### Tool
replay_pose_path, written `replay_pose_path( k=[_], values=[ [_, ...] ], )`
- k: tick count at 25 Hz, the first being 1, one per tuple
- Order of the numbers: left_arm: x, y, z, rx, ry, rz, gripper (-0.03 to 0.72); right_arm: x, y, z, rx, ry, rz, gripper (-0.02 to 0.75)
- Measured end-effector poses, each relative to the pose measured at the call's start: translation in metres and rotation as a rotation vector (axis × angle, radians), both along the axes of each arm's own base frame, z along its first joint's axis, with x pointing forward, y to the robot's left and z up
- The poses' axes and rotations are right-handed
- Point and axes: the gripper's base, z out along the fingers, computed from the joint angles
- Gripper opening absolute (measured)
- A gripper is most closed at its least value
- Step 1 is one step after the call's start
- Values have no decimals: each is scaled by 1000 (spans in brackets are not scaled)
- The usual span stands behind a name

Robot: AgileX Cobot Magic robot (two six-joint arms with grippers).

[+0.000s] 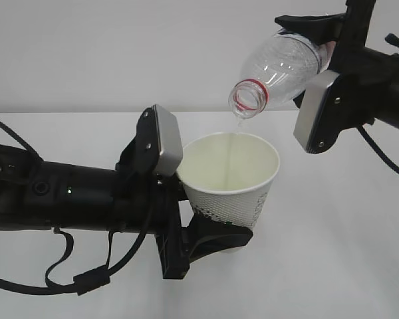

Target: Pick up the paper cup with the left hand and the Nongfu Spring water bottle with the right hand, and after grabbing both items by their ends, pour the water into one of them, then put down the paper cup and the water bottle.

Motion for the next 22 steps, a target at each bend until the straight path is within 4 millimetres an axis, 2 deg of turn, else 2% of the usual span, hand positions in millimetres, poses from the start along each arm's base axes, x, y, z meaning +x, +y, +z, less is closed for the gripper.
replay_pose_path(
  k=[22],
  values=[
    [0, 0, 0, -1, 0, -1, 510, 0, 0, 0, 0, 0, 0, 477]
  ],
)
